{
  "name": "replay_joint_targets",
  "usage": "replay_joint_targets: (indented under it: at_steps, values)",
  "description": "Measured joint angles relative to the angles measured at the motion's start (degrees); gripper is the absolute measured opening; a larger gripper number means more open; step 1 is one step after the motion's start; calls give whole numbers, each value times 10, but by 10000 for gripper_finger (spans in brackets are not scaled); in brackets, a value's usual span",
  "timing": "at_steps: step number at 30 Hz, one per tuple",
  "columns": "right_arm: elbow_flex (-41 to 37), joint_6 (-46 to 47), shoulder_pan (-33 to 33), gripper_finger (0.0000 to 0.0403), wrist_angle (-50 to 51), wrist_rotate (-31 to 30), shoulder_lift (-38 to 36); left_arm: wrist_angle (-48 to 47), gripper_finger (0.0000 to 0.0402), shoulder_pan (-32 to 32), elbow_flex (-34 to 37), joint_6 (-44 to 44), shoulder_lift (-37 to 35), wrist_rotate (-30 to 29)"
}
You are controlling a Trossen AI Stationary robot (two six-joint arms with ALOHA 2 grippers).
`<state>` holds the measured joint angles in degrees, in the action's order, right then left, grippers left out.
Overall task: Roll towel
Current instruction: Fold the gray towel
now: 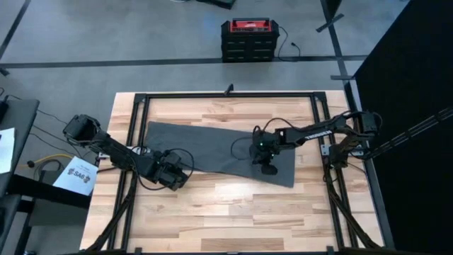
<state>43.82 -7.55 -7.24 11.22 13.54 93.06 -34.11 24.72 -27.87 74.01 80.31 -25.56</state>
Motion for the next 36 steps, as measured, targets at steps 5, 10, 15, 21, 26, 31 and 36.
replay_joint_targets:
  at_steps: [5, 10, 15, 21, 26, 31, 36]
  values:
    - [-1, -21, -42, 0, 30, 0, 0, -16, 153, 10, 1, 5, -7, 4]
    - [-1, -57, -98, 0, 80, 1, 0, -44, 153, 26, 1, 23, -7, 3]
    - [-1, -66, -161, 0, 103, -9, -8, -62, 153, 38, 1, 42, -8, 0]
    - [-1, -90, -206, 0, 126, -33, -46, -93, 153, 52, 1, 70, -8, -1]
    - [-1, -93, -217, 0, 159, -34, -103, -116, 153, 53, 1, 74, -13, 1]
    - [-1, -73, -200, 0, 195, -33, -133, -145, 153, 52, -8, 67, -47, 10]
    - [-1, -46, -157, 0, 211, -31, -132, -182, 153, 52, -71, 28, -117, -52]
